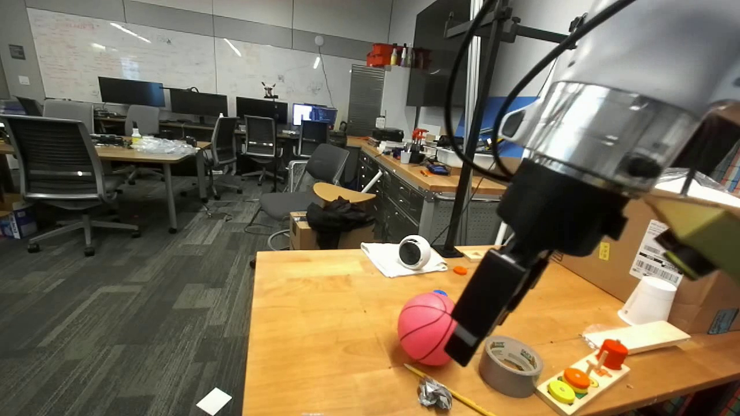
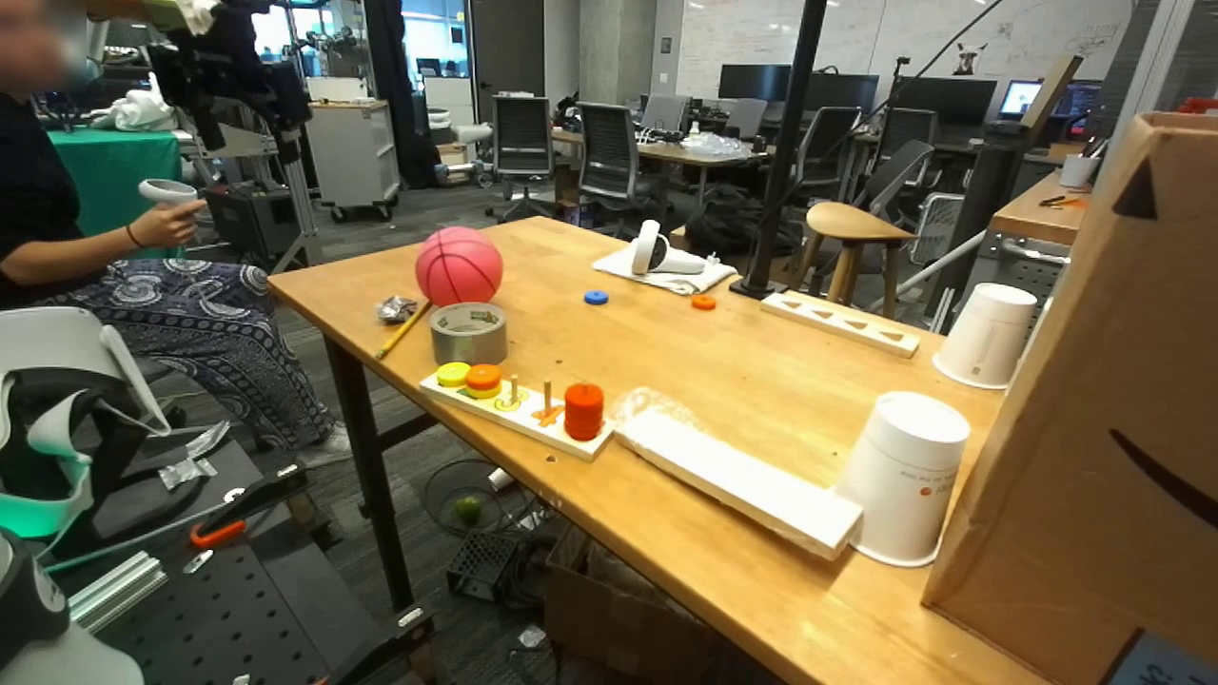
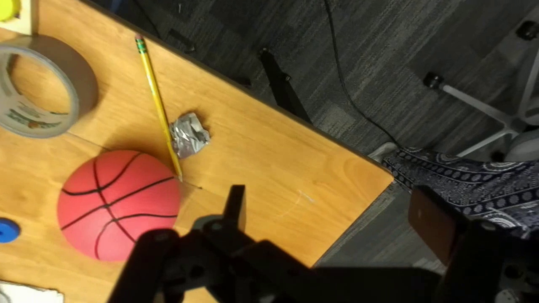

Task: Move the basketball to the right

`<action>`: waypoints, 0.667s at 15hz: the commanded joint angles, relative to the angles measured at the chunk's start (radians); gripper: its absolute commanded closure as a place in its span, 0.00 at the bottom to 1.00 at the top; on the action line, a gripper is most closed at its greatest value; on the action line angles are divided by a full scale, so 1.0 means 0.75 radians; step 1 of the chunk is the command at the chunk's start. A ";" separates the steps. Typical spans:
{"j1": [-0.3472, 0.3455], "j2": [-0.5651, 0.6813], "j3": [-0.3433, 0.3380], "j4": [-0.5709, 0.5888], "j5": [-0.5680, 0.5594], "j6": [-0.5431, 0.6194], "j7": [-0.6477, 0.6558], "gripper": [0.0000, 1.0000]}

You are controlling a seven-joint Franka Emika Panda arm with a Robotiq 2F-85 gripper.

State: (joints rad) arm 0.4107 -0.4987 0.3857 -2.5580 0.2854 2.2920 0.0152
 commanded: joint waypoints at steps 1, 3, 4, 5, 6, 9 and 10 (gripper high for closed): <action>0.035 0.324 -0.026 0.165 0.015 0.179 -0.100 0.00; 0.032 0.468 -0.027 0.250 0.005 0.245 -0.145 0.00; 0.027 0.527 -0.027 0.294 0.002 0.259 -0.163 0.00; 0.018 0.590 -0.028 0.334 0.000 0.276 -0.184 0.00; 0.011 0.638 -0.028 0.371 0.003 0.276 -0.200 0.00; -0.020 0.790 -0.029 0.456 0.031 0.282 -0.243 0.00; -0.036 0.829 -0.027 0.471 0.067 0.287 -0.275 0.00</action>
State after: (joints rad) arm 0.4058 0.0216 0.3677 -2.2811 0.2854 2.4983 -0.1256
